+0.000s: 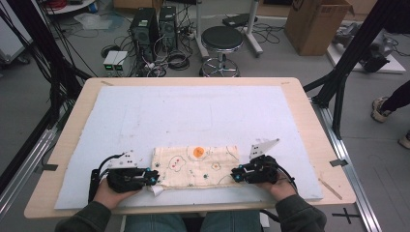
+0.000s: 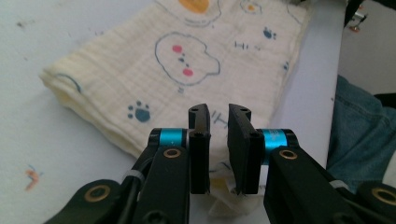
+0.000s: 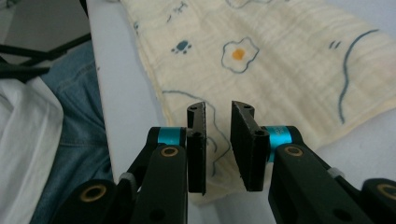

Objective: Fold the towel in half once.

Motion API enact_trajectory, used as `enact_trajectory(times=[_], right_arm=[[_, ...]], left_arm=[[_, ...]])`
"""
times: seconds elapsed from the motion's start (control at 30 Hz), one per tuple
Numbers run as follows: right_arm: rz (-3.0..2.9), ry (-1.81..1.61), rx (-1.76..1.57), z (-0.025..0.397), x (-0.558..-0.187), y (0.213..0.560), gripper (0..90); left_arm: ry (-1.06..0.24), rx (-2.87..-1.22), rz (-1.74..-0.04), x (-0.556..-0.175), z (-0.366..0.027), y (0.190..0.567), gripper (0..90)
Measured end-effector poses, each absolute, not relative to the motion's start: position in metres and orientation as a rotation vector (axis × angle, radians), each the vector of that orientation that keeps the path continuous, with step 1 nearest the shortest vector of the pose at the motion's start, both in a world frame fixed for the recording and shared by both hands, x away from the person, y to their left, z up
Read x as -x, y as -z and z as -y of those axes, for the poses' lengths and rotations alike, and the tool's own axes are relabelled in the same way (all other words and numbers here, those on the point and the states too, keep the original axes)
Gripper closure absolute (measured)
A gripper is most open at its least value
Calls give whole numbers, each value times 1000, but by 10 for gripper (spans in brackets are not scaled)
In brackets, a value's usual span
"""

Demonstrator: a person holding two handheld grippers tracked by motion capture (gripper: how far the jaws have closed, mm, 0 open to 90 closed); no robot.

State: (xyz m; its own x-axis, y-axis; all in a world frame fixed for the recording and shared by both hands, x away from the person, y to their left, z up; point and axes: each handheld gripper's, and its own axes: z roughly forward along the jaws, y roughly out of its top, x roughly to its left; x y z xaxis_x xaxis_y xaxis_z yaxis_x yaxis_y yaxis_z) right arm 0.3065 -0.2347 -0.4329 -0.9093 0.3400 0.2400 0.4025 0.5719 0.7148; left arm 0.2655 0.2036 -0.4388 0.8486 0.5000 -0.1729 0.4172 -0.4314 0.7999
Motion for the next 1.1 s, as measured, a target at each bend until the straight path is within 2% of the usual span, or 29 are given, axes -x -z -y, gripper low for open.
enact_trajectory(times=[0.17,0.37,0.6,0.93,1.1], right_arm=[[2750,1265,609,239,-300,432,704],[2773,1240,600,244,-296,439,695],[2777,1234,579,243,-296,436,842],[2754,1314,561,245,-290,422,851],[2759,1227,536,242,-284,431,851]], left_arm=[[-106,-2128,-669,-265,-204,443,773],[-106,-2125,-681,-265,-205,444,767],[-103,-2116,-687,-265,-205,445,766],[-97,-2110,-691,-266,-206,446,766],[-97,-2108,-694,-265,-206,446,766]])
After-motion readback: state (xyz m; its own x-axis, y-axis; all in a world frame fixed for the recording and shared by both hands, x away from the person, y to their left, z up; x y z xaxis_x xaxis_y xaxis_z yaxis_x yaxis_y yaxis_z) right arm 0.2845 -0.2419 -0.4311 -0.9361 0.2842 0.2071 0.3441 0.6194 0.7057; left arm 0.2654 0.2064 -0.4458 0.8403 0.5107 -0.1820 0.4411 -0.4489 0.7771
